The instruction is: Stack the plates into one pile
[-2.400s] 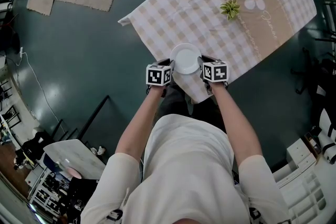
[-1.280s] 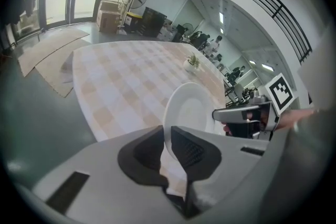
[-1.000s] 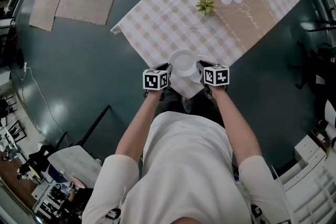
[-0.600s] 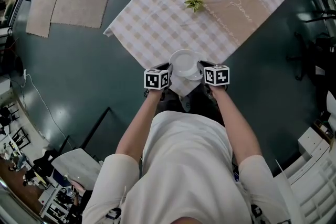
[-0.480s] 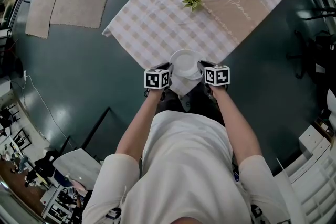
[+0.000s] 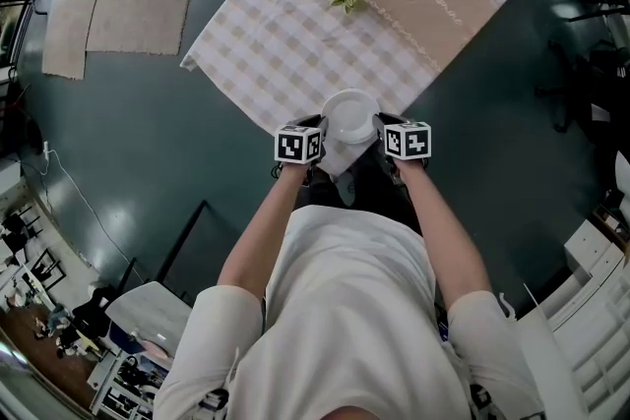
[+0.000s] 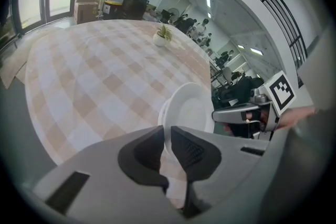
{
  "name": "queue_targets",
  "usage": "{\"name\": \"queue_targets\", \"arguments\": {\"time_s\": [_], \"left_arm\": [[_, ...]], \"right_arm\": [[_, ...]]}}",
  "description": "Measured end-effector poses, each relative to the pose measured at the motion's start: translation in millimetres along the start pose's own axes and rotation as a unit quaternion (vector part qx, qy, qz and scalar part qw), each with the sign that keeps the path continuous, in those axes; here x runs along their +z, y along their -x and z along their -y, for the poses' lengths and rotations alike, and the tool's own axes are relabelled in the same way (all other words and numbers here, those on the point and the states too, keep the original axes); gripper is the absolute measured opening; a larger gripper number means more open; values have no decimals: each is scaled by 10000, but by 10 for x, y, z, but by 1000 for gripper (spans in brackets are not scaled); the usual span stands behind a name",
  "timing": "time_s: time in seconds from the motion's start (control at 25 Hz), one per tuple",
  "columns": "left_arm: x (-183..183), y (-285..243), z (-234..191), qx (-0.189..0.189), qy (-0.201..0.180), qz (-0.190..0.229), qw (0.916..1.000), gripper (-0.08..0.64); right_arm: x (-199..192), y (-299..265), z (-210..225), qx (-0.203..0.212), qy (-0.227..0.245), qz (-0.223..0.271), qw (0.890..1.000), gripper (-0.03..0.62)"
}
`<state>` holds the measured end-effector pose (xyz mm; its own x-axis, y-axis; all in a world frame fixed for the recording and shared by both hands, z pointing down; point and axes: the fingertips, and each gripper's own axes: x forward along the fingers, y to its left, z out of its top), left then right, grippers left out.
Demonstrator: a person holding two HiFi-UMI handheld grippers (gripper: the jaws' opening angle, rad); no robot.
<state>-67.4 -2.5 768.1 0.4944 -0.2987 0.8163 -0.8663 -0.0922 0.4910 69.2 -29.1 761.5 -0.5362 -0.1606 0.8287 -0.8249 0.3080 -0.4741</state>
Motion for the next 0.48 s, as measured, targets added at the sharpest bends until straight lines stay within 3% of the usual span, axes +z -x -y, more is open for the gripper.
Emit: {"name": "queue_targets", "arguments": {"time_s": [0.48], "left_arm": [[-103,-181,50,172,-362,-200,9990,84]], "right_arm": [[-64,-33,93,-362,688,-101,9969,69]]}}
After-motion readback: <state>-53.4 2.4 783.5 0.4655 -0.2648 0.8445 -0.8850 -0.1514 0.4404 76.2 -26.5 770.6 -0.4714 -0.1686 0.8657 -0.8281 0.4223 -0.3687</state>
